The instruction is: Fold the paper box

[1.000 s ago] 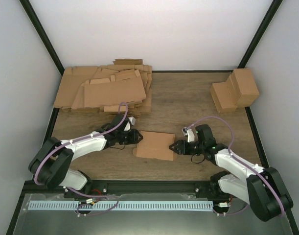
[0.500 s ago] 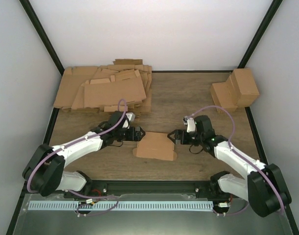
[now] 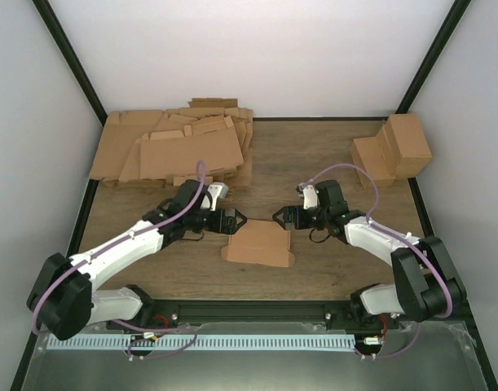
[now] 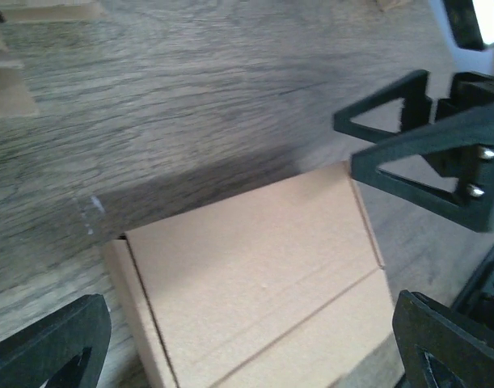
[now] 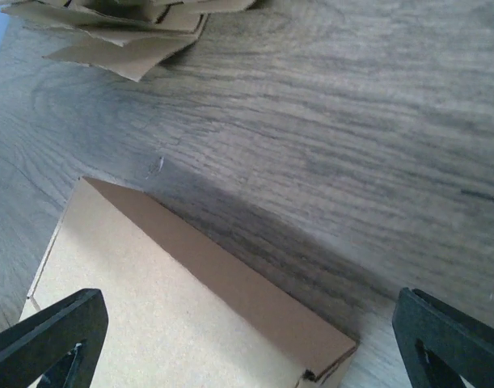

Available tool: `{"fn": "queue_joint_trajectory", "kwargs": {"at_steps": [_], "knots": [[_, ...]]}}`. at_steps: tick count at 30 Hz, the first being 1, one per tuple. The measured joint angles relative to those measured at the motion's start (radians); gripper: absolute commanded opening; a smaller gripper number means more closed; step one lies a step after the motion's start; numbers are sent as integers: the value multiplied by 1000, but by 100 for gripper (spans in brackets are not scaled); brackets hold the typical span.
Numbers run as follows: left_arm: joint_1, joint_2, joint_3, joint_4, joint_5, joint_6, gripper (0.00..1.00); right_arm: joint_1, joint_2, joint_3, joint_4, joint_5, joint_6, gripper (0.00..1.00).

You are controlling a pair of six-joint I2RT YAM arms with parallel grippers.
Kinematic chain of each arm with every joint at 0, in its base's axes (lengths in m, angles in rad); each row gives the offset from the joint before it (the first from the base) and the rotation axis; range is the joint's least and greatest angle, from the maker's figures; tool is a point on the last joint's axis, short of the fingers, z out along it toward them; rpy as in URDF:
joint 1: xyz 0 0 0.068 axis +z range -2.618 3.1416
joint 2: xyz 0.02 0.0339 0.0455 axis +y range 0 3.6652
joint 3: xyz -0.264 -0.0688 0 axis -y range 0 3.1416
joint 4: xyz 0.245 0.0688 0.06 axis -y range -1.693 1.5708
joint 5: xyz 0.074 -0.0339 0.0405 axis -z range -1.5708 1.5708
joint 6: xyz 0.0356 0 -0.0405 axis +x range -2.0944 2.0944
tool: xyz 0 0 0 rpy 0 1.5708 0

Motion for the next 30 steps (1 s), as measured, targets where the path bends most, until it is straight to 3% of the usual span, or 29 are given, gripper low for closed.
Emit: {"fn": "queue_joint_trajectory", "kwargs": {"at_steps": [8, 15, 26, 30], "knots": [[-64, -33, 1, -13, 35, -4, 99, -7, 23, 11, 62, -29, -53, 97], [-114, -61, 1, -60, 23, -30, 99, -12, 194, 69, 105, -142, -59, 91], [-180, -163, -7, -101, 21, -43, 99, -13, 286, 88, 118, -290, -109, 56], [-203, -185, -29, -101, 20, -60, 99, -13, 291, 88, 119, -308, -112, 50]]}}
